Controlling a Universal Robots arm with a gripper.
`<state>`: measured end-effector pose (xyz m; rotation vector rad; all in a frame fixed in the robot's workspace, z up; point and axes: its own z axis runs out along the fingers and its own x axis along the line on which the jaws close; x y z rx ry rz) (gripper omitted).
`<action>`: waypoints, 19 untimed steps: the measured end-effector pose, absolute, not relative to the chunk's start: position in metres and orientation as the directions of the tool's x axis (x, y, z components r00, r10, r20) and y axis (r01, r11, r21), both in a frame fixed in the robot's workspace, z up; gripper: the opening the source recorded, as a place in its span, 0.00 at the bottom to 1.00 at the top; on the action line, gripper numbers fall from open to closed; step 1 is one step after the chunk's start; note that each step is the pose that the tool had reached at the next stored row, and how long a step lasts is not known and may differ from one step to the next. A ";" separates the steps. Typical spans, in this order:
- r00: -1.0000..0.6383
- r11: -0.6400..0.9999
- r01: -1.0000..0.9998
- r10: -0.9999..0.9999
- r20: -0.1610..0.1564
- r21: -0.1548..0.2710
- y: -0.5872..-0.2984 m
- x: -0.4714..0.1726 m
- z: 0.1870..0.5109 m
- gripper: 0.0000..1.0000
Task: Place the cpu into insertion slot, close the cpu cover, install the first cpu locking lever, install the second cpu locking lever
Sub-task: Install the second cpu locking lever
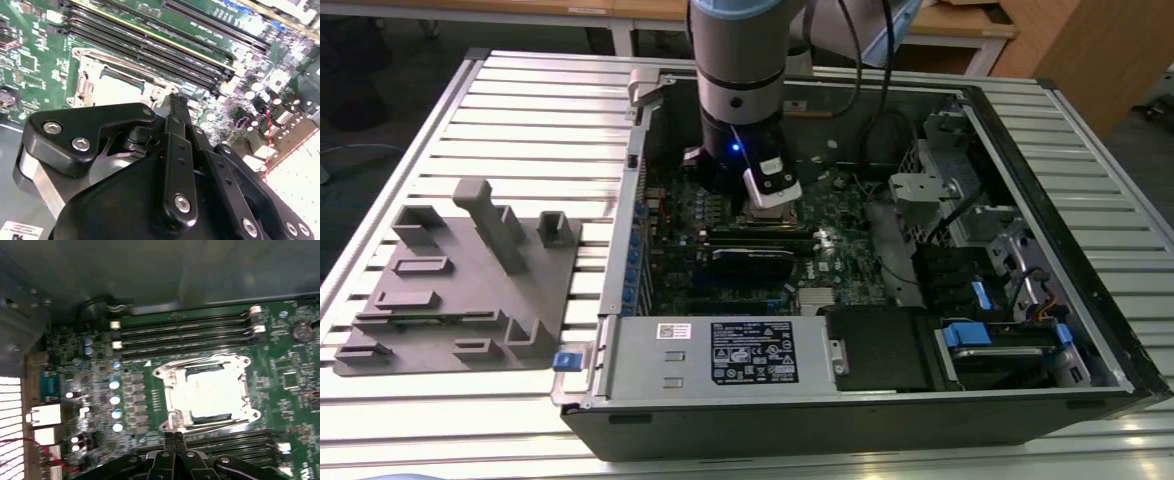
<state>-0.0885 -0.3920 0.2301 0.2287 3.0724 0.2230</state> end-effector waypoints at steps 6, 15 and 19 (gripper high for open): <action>-0.988 0.979 0.144 0.151 -0.040 0.147 -0.392 -0.063 0.230 0.11; -0.988 0.979 0.144 0.151 -0.038 0.146 -0.379 -0.045 0.228 0.11; -0.988 0.979 0.144 0.151 -0.038 0.146 -0.372 -0.045 0.227 0.11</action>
